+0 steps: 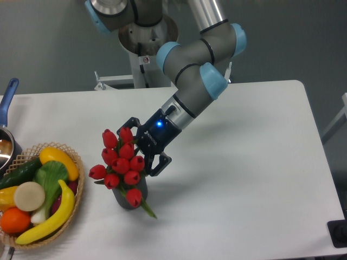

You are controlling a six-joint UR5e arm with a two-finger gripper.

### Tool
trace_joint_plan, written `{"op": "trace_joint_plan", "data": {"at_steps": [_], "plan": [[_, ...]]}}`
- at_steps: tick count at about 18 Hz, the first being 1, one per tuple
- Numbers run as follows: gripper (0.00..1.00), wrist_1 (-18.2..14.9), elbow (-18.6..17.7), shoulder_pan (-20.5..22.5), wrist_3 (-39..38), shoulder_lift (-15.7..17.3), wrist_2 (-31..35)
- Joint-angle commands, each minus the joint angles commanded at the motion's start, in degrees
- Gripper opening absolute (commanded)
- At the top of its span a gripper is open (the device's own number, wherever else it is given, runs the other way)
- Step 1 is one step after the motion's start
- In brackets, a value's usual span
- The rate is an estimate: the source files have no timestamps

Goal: Pick up the flowers from the vase
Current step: 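Close the gripper on the tulip stems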

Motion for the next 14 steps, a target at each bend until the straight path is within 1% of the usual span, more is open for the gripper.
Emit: {"op": "trace_joint_plan", "data": {"at_steps": [1, 3, 4, 8, 14], "plan": [[0.53, 0.0, 0.0, 0.0, -0.1, 0.0, 0.0], [0.51, 0.0, 0.0, 0.1, -0.1, 0.1, 0.0], [0.47, 0.0, 0.0, 0.1, -0.1, 0.1, 0.0], [0.45, -0.1, 0.0, 0.4, -0.3, 0.2, -0.1], [0.45, -0.1, 0.1, 1.1, -0.7, 0.7, -2.8]]}}
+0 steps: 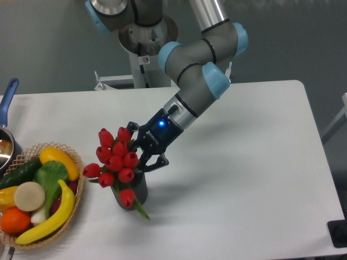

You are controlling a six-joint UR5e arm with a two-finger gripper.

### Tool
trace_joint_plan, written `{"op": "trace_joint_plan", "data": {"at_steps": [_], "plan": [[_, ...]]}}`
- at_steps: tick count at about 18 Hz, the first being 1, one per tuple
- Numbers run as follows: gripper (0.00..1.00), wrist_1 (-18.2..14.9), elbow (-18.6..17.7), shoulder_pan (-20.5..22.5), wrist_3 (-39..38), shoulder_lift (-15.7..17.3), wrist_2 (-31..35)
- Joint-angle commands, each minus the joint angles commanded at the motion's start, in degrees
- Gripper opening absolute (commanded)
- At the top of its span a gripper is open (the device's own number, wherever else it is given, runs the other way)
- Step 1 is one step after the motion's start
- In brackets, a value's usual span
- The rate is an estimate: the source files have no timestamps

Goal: Pick up the flowers from the vase
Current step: 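Close the gripper on the tulip stems, then lift the gripped tulips up out of the grey vase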

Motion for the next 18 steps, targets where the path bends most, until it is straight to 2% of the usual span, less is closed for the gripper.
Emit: {"op": "trace_joint_plan", "data": {"at_steps": [5, 18], "plan": [[0.45, 0.0, 0.3, 0.6, -2.0, 1.7, -2.1], [0.45, 0.0, 5.6, 1.4, -12.6, 5.4, -3.0]]}}
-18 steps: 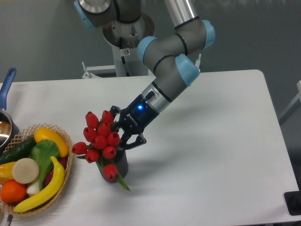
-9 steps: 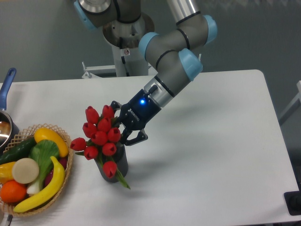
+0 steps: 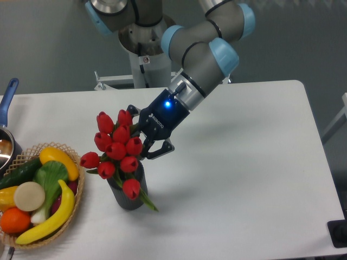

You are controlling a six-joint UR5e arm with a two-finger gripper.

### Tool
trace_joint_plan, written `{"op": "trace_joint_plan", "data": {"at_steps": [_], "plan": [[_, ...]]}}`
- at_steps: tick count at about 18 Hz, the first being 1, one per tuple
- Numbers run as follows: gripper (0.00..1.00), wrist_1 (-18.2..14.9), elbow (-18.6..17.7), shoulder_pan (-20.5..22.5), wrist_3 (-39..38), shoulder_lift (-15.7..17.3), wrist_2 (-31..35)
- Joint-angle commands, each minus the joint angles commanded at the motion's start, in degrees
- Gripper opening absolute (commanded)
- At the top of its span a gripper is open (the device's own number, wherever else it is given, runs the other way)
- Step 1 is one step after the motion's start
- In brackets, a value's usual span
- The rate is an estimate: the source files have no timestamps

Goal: Pick up the flowers from the vase
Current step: 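Lift the gripped tulips up out of the grey vase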

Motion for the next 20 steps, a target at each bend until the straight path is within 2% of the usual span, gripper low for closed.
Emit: {"op": "trace_joint_plan", "data": {"at_steps": [3, 8, 13, 20], "plan": [[0.45, 0.0, 1.8, 0.4, -2.9, 0.5, -1.8], [0.45, 0.0, 3.3, 1.1, -3.5, 1.5, -2.0], [0.44, 0.0, 5.1, 2.1, -8.5, 2.3, -5.4], [0.44, 0.0, 5.6, 4.0, -11.4, 4.0, -5.4]]}}
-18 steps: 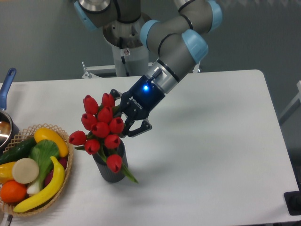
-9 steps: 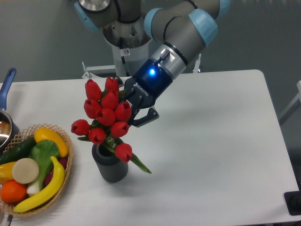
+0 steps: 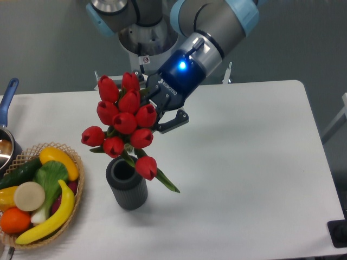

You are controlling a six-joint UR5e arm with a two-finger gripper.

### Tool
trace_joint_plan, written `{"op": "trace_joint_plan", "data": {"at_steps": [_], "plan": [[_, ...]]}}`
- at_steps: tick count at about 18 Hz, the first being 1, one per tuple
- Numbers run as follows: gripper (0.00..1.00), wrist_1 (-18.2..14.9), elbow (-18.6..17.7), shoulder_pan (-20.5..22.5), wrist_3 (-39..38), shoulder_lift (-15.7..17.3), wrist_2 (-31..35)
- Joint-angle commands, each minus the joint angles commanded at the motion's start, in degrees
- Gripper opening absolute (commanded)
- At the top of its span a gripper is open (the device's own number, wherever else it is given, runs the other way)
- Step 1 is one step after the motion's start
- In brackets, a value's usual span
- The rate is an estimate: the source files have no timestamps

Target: Pick up the flowers from the vase

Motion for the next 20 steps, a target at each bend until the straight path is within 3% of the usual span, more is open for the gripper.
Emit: {"op": "trace_joint_plan", "data": {"at_steps": [11, 20], "plan": [[0.40, 0.0, 0.4, 11.1, 0.8, -1.2, -6.4], [0.40, 0.1, -0.7, 15.2, 2.2, -2.4, -9.2]]}}
